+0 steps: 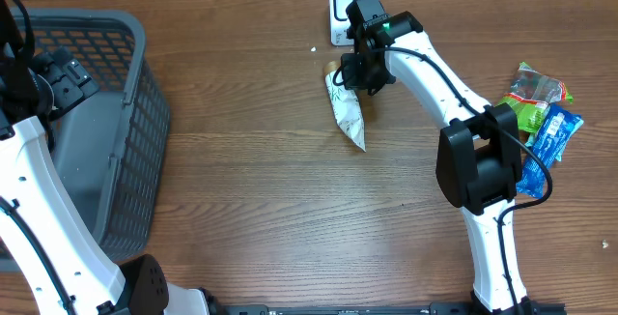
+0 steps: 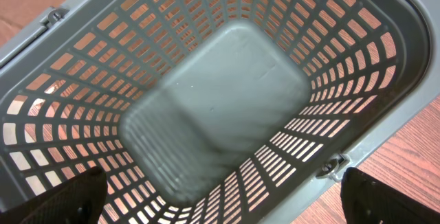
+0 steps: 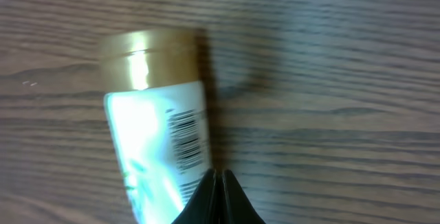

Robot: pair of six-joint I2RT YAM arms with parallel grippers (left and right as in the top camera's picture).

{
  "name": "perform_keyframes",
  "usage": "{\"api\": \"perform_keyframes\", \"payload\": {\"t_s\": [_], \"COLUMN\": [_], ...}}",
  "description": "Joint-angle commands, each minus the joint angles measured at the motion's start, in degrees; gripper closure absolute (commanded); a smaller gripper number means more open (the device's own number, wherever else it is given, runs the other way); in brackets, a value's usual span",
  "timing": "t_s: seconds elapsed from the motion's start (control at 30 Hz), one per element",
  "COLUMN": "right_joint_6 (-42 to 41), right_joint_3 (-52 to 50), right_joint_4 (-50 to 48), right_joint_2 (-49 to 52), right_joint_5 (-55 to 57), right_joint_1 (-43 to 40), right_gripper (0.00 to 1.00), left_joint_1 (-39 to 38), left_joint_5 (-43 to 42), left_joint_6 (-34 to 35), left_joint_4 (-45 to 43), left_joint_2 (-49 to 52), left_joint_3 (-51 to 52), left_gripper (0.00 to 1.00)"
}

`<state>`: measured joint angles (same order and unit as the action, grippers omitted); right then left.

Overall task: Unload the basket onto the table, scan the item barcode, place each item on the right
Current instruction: 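Hold and turn the white tube in front of the scanner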

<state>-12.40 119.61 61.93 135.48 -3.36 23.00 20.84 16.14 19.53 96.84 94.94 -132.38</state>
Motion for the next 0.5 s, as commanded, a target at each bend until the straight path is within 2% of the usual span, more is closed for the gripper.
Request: {"api": "perform_keyframes", "payload": {"t_s": [0.0, 0.47], "right_joint_6": [0.0, 1.1], "right_joint_3": [0.0, 0.0], "right_joint_4": [-0.2, -0.2], "right_joint_2": [-0.8, 0.4], "right_joint_5": [3.7, 0.7], "right_joint_1": [0.3, 5.3], "right_gripper": [0.96, 0.96], "left_joint_1": [0.1, 0.1], "left_joint_5": [0.8, 0.8], "left_joint_6": [-0.2, -0.2], "left_joint_4": [0.0, 0.0], "left_joint_2": [0.2, 0.2], "left_joint_3": [0.0, 0.0], "left_gripper": [0.00, 0.00]}}
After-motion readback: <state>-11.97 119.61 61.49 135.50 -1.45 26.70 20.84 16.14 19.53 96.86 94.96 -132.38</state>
